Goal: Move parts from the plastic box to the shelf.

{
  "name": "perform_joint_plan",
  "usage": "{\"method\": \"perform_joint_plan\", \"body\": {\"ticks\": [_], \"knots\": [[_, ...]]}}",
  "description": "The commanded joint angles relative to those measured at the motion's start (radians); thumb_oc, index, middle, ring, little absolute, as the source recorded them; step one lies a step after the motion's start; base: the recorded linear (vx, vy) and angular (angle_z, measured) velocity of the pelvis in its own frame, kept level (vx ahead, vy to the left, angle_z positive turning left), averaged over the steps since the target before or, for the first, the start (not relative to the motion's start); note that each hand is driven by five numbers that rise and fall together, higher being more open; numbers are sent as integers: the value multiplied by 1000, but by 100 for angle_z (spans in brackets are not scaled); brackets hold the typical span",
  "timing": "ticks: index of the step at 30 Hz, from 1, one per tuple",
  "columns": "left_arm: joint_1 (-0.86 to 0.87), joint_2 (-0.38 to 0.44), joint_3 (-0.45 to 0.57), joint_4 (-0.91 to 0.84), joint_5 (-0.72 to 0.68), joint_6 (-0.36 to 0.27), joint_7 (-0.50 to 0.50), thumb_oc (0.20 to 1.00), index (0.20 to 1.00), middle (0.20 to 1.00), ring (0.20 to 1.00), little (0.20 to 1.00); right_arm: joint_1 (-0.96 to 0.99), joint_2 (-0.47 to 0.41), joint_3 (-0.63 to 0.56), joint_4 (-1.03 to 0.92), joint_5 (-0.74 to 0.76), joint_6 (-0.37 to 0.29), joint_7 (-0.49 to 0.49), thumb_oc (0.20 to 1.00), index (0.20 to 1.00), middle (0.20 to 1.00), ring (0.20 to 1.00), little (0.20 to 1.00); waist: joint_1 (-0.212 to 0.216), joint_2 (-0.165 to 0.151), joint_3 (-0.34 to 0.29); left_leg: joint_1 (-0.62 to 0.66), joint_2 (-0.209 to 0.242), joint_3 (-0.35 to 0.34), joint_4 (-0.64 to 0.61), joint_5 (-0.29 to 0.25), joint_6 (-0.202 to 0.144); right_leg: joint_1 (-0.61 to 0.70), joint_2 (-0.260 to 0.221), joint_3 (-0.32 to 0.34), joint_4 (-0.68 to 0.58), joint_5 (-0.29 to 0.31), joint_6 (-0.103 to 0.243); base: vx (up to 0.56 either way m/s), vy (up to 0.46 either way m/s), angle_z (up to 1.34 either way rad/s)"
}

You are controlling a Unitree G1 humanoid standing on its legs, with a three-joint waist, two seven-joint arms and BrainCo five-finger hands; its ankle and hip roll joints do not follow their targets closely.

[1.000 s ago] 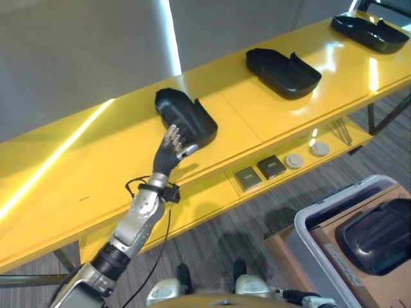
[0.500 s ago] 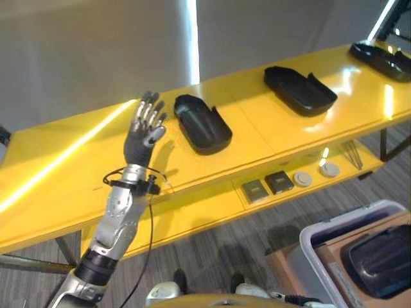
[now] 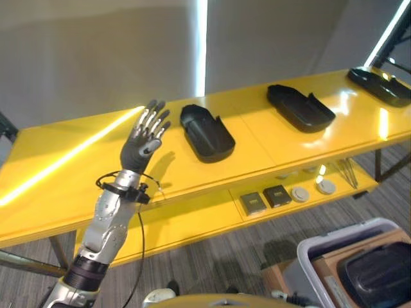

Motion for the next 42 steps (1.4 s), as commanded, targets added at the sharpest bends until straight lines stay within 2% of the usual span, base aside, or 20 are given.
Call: {"method": "perform_joint_plan", "body": {"ticks": [1,2,3,4,5,7,11,16,19,21,22,23,25,27,29,32,33,36,38,42], "knots": [[25,-14,82,-45,-19,-68,-49,1000,1000,1000,1000,1000,9,-81,-64,-372,89,-106,-143,1000,1000,1000,1000,1000,-16,-44,11,-71,19,-55,193,-113,-8,-47,-2,87,18,-19,21,-88,113,-87],[51,-11,95,-56,-28,-74,-53,1000,1000,1000,1000,1000,34,-90,-82,-480,94,-121,-156,1000,1000,1000,1000,1000,-18,-45,13,-76,12,-84,210,-117,-4,-47,3,111,14,-17,21,-94,141,-104],[87,-12,114,-70,-19,-89,-44,1000,1000,1000,1000,1000,67,-99,-106,-634,69,-101,-172,1000,1000,1000,1000,1000,-19,-49,10,-87,-4,-136,232,-117,2,-55,8,153,12,-15,22,-78,117,-76],[101,-13,122,-77,-19,-90,-49,1000,1000,1000,1000,1000,79,-102,-115,-667,55,-126,-173,1000,1000,1000,1000,1000,-20,-51,6,-95,-12,-157,237,-112,5,-62,9,169,12,-13,22,-95,150,-120],[137,-13,141,-96,-18,-100,-46,1000,1000,1000,1000,1000,106,-125,-140,-818,40,-112,-179,1000,1000,1000,1000,1000,-20,-52,2,-108,-31,-214,262,-105,12,-70,13,216,10,-10,23,-95,145,-133],[165,-11,158,-116,-14,-100,-37,1000,1000,1000,1000,1000,112,-158,-171,-957,38,-132,-193,1000,1000,1000,1000,1000,-16,-51,0,-123,-67,-288,305,-110,22,-83,19,287,13,-4,30,-129,181,-159],[137,8,159,-118,-32,-86,-18,1000,1000,1000,1000,1000,70,-208,-229,-1087,69,-177,-206,1000,1000,1000,1000,1000,-40,-41,6,-118,-101,-278,327,-163,37,-109,7,344,32,3,55,-199,223,-116],[49,40,105,-104,-44,-65,36,1000,1000,1000,1000,1000,-7,-253,-295,-1206,108,-190,-235,1000,1000,1000,1000,1000,-91,-26,47,-69,-154,-231,298,-273,75,-191,-49,397,56,75,123,-237,264,-83],[45,31,97,-109,-50,-35,47,1000,1000,1000,1000,1000,2,-247,-321,-1261,146,-165,-181,1000,1000,1000,1000,1000,-104,-24,75,-42,-172,-188,287,-285,93,-227,-81,355,60,99,145,-195,190,-53],[70,16,106,-130,-19,-16,75,1000,1000,1000,1000,1000,8,-212,-300,-1280,169,-148,-129,1000,1000,1000,1000,1000,-87,-23,107,1,-157,-79,261,-285,100,-261,-132,192,108,121,165,-229,117,-117],[74,14,106,-135,-15,-15,74,1000,1000,1000,1000,1000,7,-207,-294,-1282,164,-149,-132,1000,1000,1000,1000,1000,-83,-26,111,3,-157,-61,256,-281,101,-268,-141,173,118,129,167,-345,70,-235],[84,16,105,-150,11,-19,86,1000,1000,1000,1000,1000,4,-181,-260,-1294,129,-158,-137,1000,1000,1000,1000,1000,-68,-25,121,5,-148,11,234,-269,115,-283,-175,94,230,143,167,-331,43,-220],[89,23,96,-155,-4,-28,87,1000,1000,1000,1000,1000,4,-167,-238,-1299,122,-176,-151,1000,1000,1000,1000,1000,-64,-15,118,-1,-140,44,209,-249,128,-281,-193,72,310,126,155,-316,25,-149],[63,35,81,-147,-10,-31,107,1000,1000,1000,1000,1000,-29,-130,-186,-1289,86,-197,-193,1000,1000,1000,1000,1000,-38,6,100,-12,-117,83,152,-209,141,-219,-238,13,403,52,127,-269,-93,-70],[56,38,76,-144,-6,-29,113,1000,1000,1000,1000,1000,-37,-122,-176,-1285,80,-197,-197,1000,1000,1000,1000,1000,-31,6,94,-18,-112,83,147,-201,140,-194,-242,1,400,27,123,-124,-154,-67],[46,45,70,-146,2,-25,142,1000,1000,1000,1000,1000,-58,-106,-142,-1293,72,-195,-211,1000,1000,1000,1000,1000,0,-3,62,-41,-82,90,131,-166,116,-107,-234,-56,319,-46,123,-129,-391,-87],[56,56,94,-141,-15,-31,158,1000,1000,1000,1000,1000,-71,-115,-125,-1314,85,-181,-206,1000,1000,1000,1000,1000,33,-24,45,-82,-39,114,134,-137,65,-40,-200,-126,136,-49,131,-141,-583,-85],[78,51,114,-140,-68,-26,157,1000,1000,1000,1000,1000,-64,-124,-133,-1325,109,-161,-198,1000,1000,1000,1000,1000,36,-33,48,-80,-6,99,125,-121,43,-46,-174,-125,90,-34,129,-68,-406,-65],[97,38,124,-134,-97,-28,149,1000,1000,1000,1000,1000,-55,-127,-131,-1324,115,-158,-174,1000,1000,1000,1000,1000,28,-39,55,-79,14,74,118,-101,23,-52,-141,-95,69,-30,106,-15,-287,-39],[136,20,140,-122,-90,-51,140,1000,1000,1000,1000,1000,-53,-142,-133,-1311,159,-150,-132,1000,1000,1000,1000,1000,48,-48,50,-94,4,-27,113,-91,8,-56,-93,-40,45,-33,72,18,-204,-37]]}}
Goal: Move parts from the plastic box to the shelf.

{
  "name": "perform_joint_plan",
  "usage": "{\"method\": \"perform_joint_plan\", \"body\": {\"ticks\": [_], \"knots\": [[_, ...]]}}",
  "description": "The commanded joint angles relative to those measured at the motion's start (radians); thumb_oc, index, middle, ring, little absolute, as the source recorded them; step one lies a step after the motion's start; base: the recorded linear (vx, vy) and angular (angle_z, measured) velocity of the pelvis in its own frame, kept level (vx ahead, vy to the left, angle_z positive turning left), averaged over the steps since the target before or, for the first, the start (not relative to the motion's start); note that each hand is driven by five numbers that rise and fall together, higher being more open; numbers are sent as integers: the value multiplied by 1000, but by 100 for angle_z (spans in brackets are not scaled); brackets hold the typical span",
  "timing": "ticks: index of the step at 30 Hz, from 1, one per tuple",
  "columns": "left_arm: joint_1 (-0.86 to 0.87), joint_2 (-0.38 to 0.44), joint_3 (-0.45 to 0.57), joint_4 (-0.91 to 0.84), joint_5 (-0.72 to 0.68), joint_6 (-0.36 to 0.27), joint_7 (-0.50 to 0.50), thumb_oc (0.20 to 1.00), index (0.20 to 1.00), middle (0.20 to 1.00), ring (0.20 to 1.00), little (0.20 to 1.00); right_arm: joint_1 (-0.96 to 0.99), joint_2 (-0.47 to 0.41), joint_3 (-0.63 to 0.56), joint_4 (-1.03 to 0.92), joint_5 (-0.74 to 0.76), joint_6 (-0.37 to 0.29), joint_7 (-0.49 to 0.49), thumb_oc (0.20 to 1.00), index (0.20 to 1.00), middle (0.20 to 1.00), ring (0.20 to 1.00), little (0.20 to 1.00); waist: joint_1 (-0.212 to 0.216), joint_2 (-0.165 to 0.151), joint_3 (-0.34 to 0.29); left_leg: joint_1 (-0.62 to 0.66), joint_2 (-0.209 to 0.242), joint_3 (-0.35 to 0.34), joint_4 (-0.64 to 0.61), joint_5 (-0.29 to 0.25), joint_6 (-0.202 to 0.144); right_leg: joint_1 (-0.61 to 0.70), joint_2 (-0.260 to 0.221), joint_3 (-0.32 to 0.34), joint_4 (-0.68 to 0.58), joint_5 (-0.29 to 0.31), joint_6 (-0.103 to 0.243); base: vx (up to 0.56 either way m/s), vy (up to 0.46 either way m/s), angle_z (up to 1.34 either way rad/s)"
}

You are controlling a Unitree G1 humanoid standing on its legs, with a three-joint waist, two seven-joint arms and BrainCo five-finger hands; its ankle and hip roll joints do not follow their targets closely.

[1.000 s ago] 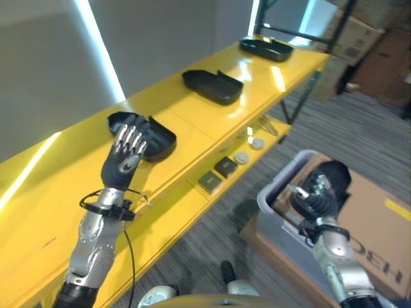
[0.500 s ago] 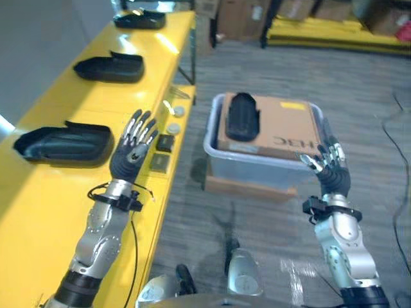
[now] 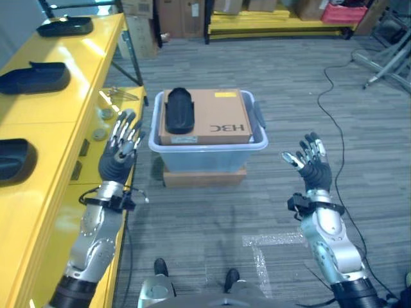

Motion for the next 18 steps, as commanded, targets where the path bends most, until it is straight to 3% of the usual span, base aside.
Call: {"method": "perform_joint_plan", "body": {"ticks": [1,4,10,12,13,14,15,16,17,18], "knots": [[-21,34,41,-35,-15,-80,-8,1000,1000,1000,1000,1000,-72,-7,-12,-39,68,-29,58,1000,1000,1000,1000,1000,47,-44,-32,-8,-118,-140,54,-120,32,-27,-47,78,-8,-4,49,32,-117,-48],[-3,24,57,-37,-11,-64,-19,1000,1000,1000,1000,1000,-91,-18,-8,-9,83,-32,63,1000,1000,1000,1000,1000,66,-44,-40,-13,-131,-186,59,-122,31,-33,-35,89,-5,-8,41,40,-61,-43],[5,37,88,-22,10,-20,-44,1000,1000,1000,1000,1000,-116,-1,26,-18,104,-10,7,1000,1000,1000,1000,1000,74,-25,-56,-13,-155,-191,72,-128,47,-52,-50,97,62,-29,48,88,77,-10],[-10,54,100,-22,-1,14,-63,1000,1000,1000,1000,1000,-126,7,29,-22,103,-7,-4,1000,1000,1000,1000,1000,75,-14,-54,-24,-171,-198,87,-137,61,-70,-56,102,135,-60,52,81,125,-4],[-16,59,106,-24,-4,30,-70,1000,1000,1000,1000,1000,-128,8,28,-26,103,-6,-11,1000,1000,1000,1000,1000,76,-11,-53,-30,-177,-200,96,-141,68,-81,-58,102,176,-75,53,69,130,-1],[-31,67,107,-23,2,55,-82,1000,1000,1000,1000,1000,-135,13,29,-30,108,-8,-26,1000,1000,1000,1000,1000,76,-1,-41,-34,-186,-202,110,-146,90,-127,-68,102,304,-78,66,28,145,2],[-37,72,106,-23,10,60,-85,1000,1000,1000,1000,1000,-140,21,34,-29,108,-20,-31,1000,1000,1000,1000,1000,74,7,-22,-39,-194,-203,131,-154,114,-207,-88,116,475,-51,89,17,169,4],[-31,73,113,-26,12,67,-91,1000,1000,1000,1000,1000,-139,39,38,-31,104,-38,-27,1000,1000,1000,1000,1000,73,15,9,-56,-210,-197,190,-180,146,-320,-117,146,681,-12,89,25,104,0],[-26,74,117,-24,7,67,-95,1000,1000,1000,1000,1000,-136,44,36,-33,100,-38,-20,1000,1000,1000,1000,1000,74,16,14,-59,-213,-195,202,-187,151,-334,-122,150,698,-5,87,84,20,-29],[-18,75,124,-23,4,64,-99,1000,1000,1000,1000,1000,-133,54,33,-34,87,-35,-4,1000,1000,1000,1000,1000,76,12,19,-61,-223,-189,221,-204,152,-344,-146,152,635,23,83,136,-101,-33]]}}
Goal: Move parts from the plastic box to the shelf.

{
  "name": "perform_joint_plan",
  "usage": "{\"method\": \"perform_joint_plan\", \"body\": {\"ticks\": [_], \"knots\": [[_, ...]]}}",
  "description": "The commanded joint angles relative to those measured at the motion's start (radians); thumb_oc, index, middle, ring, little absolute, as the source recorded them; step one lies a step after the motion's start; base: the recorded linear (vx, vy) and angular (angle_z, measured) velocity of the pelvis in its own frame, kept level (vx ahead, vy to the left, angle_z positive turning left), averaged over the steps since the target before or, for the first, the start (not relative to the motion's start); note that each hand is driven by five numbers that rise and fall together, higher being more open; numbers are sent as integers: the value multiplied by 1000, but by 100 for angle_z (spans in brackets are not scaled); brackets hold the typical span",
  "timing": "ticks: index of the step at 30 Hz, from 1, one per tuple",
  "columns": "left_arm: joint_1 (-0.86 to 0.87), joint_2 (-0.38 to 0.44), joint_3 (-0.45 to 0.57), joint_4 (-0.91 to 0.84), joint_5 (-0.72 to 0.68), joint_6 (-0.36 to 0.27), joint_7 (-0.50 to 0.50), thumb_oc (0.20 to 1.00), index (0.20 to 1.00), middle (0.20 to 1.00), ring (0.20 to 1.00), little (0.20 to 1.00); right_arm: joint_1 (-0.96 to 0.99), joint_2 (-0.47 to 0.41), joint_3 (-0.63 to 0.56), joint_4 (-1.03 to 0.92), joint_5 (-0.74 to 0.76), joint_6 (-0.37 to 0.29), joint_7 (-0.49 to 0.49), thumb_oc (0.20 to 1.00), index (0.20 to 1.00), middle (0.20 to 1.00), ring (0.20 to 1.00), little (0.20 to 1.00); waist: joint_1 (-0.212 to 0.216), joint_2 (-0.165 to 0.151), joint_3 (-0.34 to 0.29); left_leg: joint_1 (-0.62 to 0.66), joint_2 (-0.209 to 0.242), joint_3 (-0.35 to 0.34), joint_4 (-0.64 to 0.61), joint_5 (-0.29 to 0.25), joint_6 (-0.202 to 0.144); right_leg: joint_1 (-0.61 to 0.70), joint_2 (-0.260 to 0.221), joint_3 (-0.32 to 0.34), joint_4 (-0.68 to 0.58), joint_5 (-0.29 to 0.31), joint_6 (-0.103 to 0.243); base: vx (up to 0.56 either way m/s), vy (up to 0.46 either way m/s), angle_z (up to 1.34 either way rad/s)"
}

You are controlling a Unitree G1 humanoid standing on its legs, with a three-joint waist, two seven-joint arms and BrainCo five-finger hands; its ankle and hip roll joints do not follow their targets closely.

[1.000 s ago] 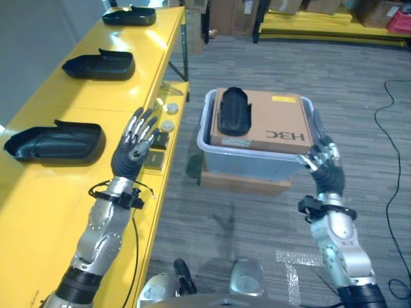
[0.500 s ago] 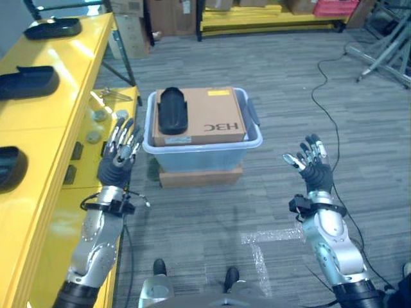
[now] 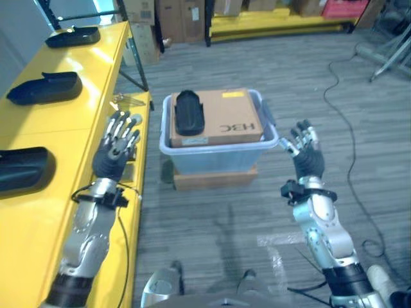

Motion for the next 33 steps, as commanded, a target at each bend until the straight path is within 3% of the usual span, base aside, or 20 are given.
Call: {"method": "perform_joint_plan", "body": {"ticks": [1,4,6,7,8,9,12,15,19,24,28,29,31,33], "knots": [[60,41,61,-68,7,-37,-23,1000,1000,1000,1000,1000,-1,7,-14,-36,-18,-54,37,1000,1000,1000,1000,1000,13,-36,-6,59,-13,-73,-127,40,-30,76,43,-54,-205,18,-23,149,-143,-28],[50,71,55,-64,-7,-60,-9,1000,1000,1000,1000,1000,-3,3,-25,-29,-16,-81,70,1000,1000,1000,1000,1000,8,-58,3,63,-14,-102,-92,-11,-48,132,31,-21,-496,71,-14,208,-299,3],[40,92,59,-58,-38,-63,-8,1000,1000,1000,1000,1000,-1,-13,-37,-25,1,-97,82,1000,1000,1000,1000,1000,-5,-68,11,76,6,-122,-82,-27,-56,134,37,14,-549,84,-5,219,-299,17],[40,90,58,-48,-48,-66,-7,1000,1000,1000,1000,1000,-1,-23,-46,-26,8,-94,90,1000,1000,1000,1000,1000,-9,-71,10,86,23,-124,-86,-25,-62,144,42,13,-554,77,1,334,-397,38],[29,65,44,-27,-50,-74,12,1000,1000,1000,1000,1000,-4,-48,-71,-24,24,-66,111,1000,1000,1000,1000,1000,-13,-81,-9,110,66,-126,-128,-3,-93,187,66,-13,-574,34,11,257,-297,47],[29,63,43,-27,-54,-74,10,1000,1000,1000,1000,1000,-3,-51,-73,-23,26,-68,112,1000,1000,1000,1000,1000,-15,-81,-11,112,70,-127,-132,1,-95,191,69,-16,-575,31,9,253,-303,41],[30,44,33,-33,-69,-59,-2,1000,1000,1000,1000,1000,9,-71,-96,-25,5,-84,128,1000,1000,1000,1000,1000,-26,-88,-21,118,116,-112,-154,32,-116,217,98,-44,-574,3,-9,123,-204,44],[8,30,8,-34,-43,-44,7,1000,1000,1000,1000,1000,28,-98,-128,-30,33,-90,78,1000,1000,1000,1000,1000,-41,-98,-20,105,197,-52,-182,95,-148,250,124,-125,-575,-27,-38,106,-273,55],[12,20,-10,-20,-30,-35,-36,1000,1000,1000,1000,1000,50,-91,-143,-17,41,-111,55,1000,1000,1000,1000,1000,-58,-89,-13,94,238,28,-201,137,-170,280,125,-203,-584,-40,-45,49,-132,66],[31,31,-17,-17,-29,-50,-28,1000,1000,1000,1000,1000,57,-86,-131,-36,37,-97,49,1000,1000,1000,1000,1000,-66,-64,-12,105,242,8,-250,168,-184,261,133,-199,-543,-73,-57,69,-102,21],[43,12,-17,-17,-43,-80,23,1000,1000,1000,1000,1000,40,-88,-103,-13,30,-80,91,1000,1000,1000,1000,1000,-61,-68,-16,101,250,-29,-183,175,-193,250,159,-172,-536,-84,-88,44,-121,-8],[50,2,-15,-15,-42,-94,49,1000,1000,1000,1000,1000,32,-96,-88,-2,20,-84,106,1000,1000,1000,1000,1000,-52,-76,-12,58,262,-61,-50,242,-202,257,180,-160,-551,-84,-114,29,-231,-27],[59,-10,1,3,-53,-97,42,1000,1000,1000,1000,1000,21,-106,-75,12,12,-89,112,1000,1000,1000,1000,1000,-39,-88,-2,-47,247,-106,160,273,-189,274,203,-140,-558,-83,-145,33,-248,-43],[58,-15,22,23,-35,-99,15,1000,1000,1000,1000,1000,12,-108,-70,28,17,-102,104,1000,1000,1000,1000,1000,-27,-83,11,-136,203,-126,202,285,-178,296,239,-124,-559,-91,-160,65,-108,-29]]}}
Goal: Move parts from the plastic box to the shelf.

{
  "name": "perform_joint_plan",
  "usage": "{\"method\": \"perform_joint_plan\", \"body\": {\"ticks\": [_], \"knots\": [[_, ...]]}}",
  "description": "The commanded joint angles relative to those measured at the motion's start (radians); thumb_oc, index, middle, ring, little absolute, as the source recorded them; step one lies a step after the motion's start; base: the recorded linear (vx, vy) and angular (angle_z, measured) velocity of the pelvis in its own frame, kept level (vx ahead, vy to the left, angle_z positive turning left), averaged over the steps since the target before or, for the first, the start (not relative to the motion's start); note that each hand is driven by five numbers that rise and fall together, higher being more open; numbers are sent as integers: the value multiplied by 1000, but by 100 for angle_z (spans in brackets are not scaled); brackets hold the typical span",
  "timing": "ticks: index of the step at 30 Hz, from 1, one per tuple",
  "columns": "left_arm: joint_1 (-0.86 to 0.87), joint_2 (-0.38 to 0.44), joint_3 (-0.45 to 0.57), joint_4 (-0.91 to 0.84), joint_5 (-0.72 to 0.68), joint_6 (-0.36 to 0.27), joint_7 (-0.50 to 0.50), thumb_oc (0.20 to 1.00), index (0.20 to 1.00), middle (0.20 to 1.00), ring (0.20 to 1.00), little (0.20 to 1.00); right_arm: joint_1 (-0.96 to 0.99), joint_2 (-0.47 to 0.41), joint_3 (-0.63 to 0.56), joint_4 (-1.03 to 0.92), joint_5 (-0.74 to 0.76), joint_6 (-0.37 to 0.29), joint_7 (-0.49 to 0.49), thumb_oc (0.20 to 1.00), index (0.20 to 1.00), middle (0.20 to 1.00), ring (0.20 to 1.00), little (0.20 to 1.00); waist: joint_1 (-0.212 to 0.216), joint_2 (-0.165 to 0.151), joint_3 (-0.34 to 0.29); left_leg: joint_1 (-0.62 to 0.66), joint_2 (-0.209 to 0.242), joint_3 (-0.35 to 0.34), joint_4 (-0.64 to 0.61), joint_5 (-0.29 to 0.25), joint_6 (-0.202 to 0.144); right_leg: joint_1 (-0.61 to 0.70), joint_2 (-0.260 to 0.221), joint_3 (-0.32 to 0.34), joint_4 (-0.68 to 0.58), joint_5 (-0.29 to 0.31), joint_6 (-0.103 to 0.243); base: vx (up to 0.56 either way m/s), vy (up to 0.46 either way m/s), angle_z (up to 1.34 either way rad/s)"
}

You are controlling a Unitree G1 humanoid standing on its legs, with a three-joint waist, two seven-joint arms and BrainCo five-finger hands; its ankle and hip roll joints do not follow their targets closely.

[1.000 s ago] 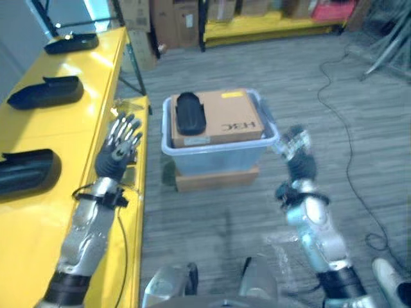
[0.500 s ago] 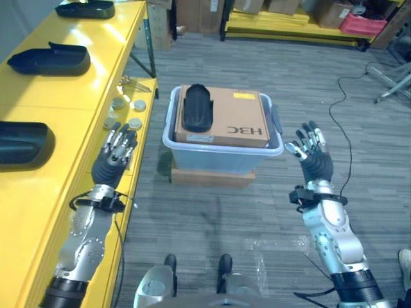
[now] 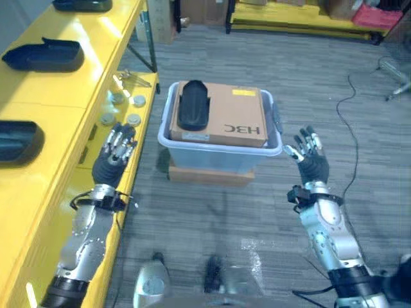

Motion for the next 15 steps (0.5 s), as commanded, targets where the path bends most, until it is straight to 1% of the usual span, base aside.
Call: {"method": "perform_joint_plan", "body": {"ticks": [1,2,3,4,5,6,9,10,11,12,13,14,15], "knots": [[-13,-8,23,-30,5,-66,-36,1000,1000,1000,1000,1000,-17,-52,-21,-50,-8,-71,1,1000,1000,1000,1000,1000,0,47,-14,8,-7,-66,-100,71,5,83,8,63,-167,108,124,70,-9,-27],[-13,-8,24,-29,5,-66,-36,1000,1000,1000,1000,1000,-17,-52,-20,-50,-8,-71,1,1000,1000,1000,1000,1000,0,44,-12,13,-9,-64,-105,72,5,86,5,64,-168,108,125,197,119,-25],[-16,-8,31,-41,11,-48,-29,1000,1000,1000,1000,1000,-5,-42,-20,-45,-13,-70,-14,1000,1000,1000,1000,1000,6,65,-11,10,-43,-34,-311,140,-8,133,15,54,-180,93,134,325,204,12],[-31,-5,36,-27,7,-20,-38,1000,1000,1000,1000,1000,12,-43,-32,-42,-5,-63,-18,1000,1000,1000,1000,1000,-8,70,-14,17,-20,6,-360,164,-15,162,6,27,-181,82,130,369,249,20],[-38,-2,35,-14,-3,-19,-45,1000,1000,1000,1000,1000,15,-40,-38,-44,-7,-54,-13,1000,1000,1000,1000,1000,-10,71,-18,30,-22,9,-376,146,-11,167,-3,18,-177,78,134,272,227,26],[-38,-3,38,-7,-8,-20,-51,1000,1000,1000,1000,1000,12,-32,-32,-41,-9,-52,-7,1000,1000,1000,1000,1000,0,74,-27,69,-44,-13,-422,100,-1,169,-18,21,-172,72,149,137,161,10],[-34,-7,45,-19,-3,-3,-56,1000,1000,1000,1000,1000,12,-21,-25,-38,0,-54,8,1000,1000,1000,1000,1000,9,78,-38,97,-56,-26,-460,79,0,170,-27,15,-176,72,158,83,86,-2],[-33,-11,43,-25,8,4,-57,1000,1000,1000,1000,1000,12,-7,-13,-35,4,-60,1,1000,1000,1000,1000,1000,16,78,-45,123,-64,-22,-492,57,2,179,-33,0,-186,73,162,118,87,-22],[-37,-10,40,-24,11,8,-55,1000,1000,1000,1000,1000,0,2,-3,-35,26,-90,-9,1000,1000,1000,1000,1000,22,79,-50,145,-72,-28,-518,47,4,184,-37,-5,-192,75,168,130,94,-8],[-41,-9,39,-22,11,13,-55,1000,1000,1000,1000,1000,-9,11,0,-34,23,-92,-14,1000,1000,1000,1000,1000,28,80,-57,160,-78,-33,-538,42,5,185,-38,-9,-199,77,173,81,64,6],[-43,-9,39,-20,12,14,-57,1000,1000,1000,1000,1000,-11,13,2,-34,11,-87,-28,1000,1000,1000,1000,1000,29,80,-59,165,-81,-32,-546,42,5,185,-39,-11,-202,78,175,48,46,9],[-44,-10,40,-21,19,18,-60,1000,1000,1000,1000,1000,-13,16,2,-35,-22,-80,-68,1000,1000,1000,1000,1000,32,81,-62,168,-83,-31,-554,41,5,186,-41,-15,-207,80,177,27,38,21],[-45,-11,40,-26,30,22,-57,1000,1000,1000,1000,1000,-18,18,3,-32,-54,-102,-105,1000,1000,1000,1000,1000,35,83,-67,173,-87,-32,-566,40,7,186,-42,-19,-213,81,179,27,38,15]]}}
